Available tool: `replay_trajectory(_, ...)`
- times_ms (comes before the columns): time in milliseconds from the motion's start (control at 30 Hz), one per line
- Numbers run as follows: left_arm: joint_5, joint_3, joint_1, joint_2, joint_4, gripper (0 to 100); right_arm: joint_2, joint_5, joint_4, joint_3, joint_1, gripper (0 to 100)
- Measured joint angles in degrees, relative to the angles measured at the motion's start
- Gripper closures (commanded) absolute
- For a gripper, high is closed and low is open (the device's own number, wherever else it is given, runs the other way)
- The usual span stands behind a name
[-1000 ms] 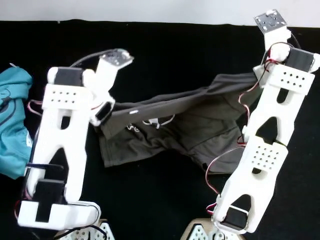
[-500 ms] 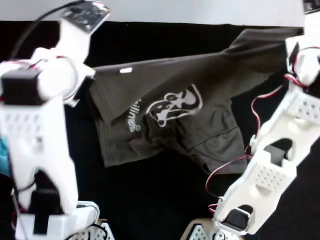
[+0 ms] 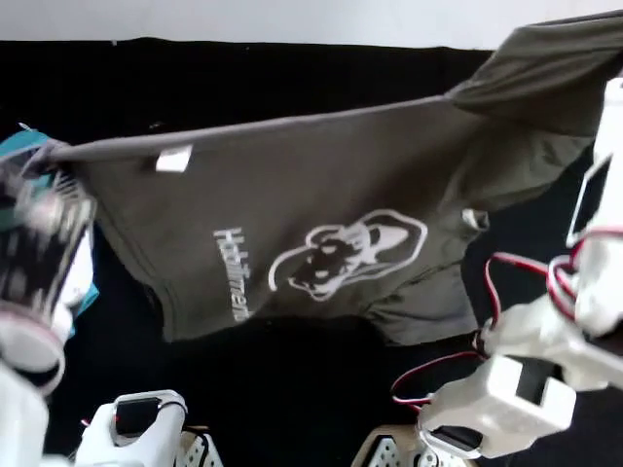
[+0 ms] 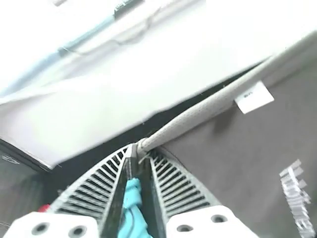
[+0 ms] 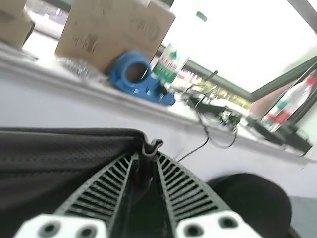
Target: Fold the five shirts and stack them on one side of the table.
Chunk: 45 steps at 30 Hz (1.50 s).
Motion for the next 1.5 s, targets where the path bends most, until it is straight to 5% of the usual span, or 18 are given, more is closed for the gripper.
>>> replay_trajectory(467,0.0,-5.0,-0.2,-0.1,0.0,99,-14.3,0.0,-2.8,-0.4,0.8,99.3)
replay_trajectory(700,0.0,4.7,-0.2,-0.1,-0.5,99,-10.5,0.0,-6.1,5.5,0.7,99.3)
replay_trajectory(1100,0.2,34.6,0.0,2.3,-23.6,99,9.2,0.0,-18.3,18.3,-5.3,99.3)
replay_trajectory(1500,0.2,16.4,-2.4,25.1,-25.2,99,21.4,0.0,-23.3,20.1,-9.8,99.3)
